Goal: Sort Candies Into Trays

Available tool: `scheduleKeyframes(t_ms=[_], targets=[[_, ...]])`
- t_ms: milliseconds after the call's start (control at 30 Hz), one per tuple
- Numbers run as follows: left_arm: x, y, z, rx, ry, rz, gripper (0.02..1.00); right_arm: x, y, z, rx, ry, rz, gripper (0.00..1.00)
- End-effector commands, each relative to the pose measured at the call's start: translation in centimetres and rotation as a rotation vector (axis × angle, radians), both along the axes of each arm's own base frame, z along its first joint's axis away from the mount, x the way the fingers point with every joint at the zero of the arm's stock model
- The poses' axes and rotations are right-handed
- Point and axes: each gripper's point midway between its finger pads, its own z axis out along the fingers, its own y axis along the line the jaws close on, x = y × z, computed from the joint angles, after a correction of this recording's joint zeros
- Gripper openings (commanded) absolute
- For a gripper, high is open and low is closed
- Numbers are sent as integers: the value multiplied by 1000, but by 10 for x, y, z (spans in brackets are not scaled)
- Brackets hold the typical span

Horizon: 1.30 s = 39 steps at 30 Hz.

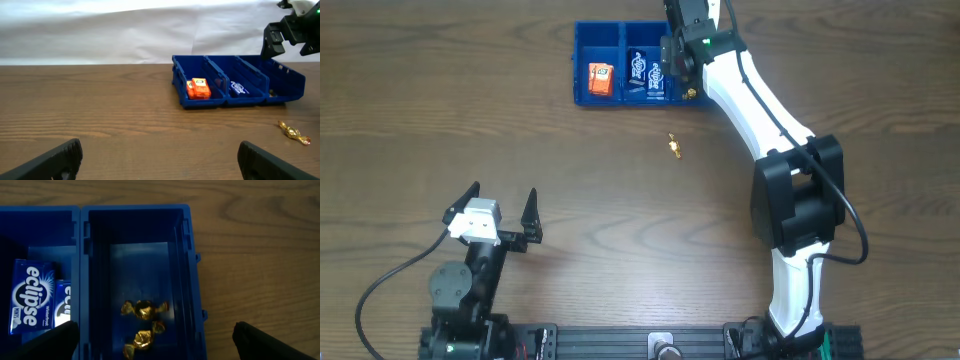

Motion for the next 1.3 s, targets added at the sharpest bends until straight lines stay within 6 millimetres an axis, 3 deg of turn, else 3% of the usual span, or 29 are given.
scheduleKeyframes(t_ms=[33, 100, 167, 233, 300, 433, 633, 667, 933, 1100, 1200, 1300], targets=[[-1, -1, -17, 9, 48, -9, 998, -6, 6, 33, 4, -36, 13, 998], [-1, -1, -17, 9, 48, -9, 998, -30, 11, 66, 21, -29, 42, 998], [-1, -1, -17, 9, 48, -9, 998, -67, 27, 73, 64, 68, 110, 998], [-1, -1, -17, 9, 48, -9, 998, -101, 39, 58, 101, 208, 126, 998], [-1, -1, -17, 9, 48, -9, 998, -122, 47, 32, 116, 310, 146, 998], [-1, -1, -17, 9, 48, -9, 998, -145, 49, -18, 125, 424, 140, 998], [-1, -1, -17, 9, 48, -9, 998, -155, 46, -91, 94, 543, 107, 998], [-1, -1, -17, 9, 48, -9, 998, -155, 46, -96, 92, 548, 106, 1000], [-1, -1, -17, 9, 48, -9, 998, -148, 49, -117, 91, 551, 103, 998], [-1, -1, -17, 9, 48, -9, 998, -142, 51, -117, 103, 526, 101, 963], [-1, -1, -17, 8, 48, -9, 996, -141, 50, -117, 101, 523, 99, 860], [-1, -1, -17, 8, 48, -9, 998, -140, 49, -117, 102, 523, 96, 695]])
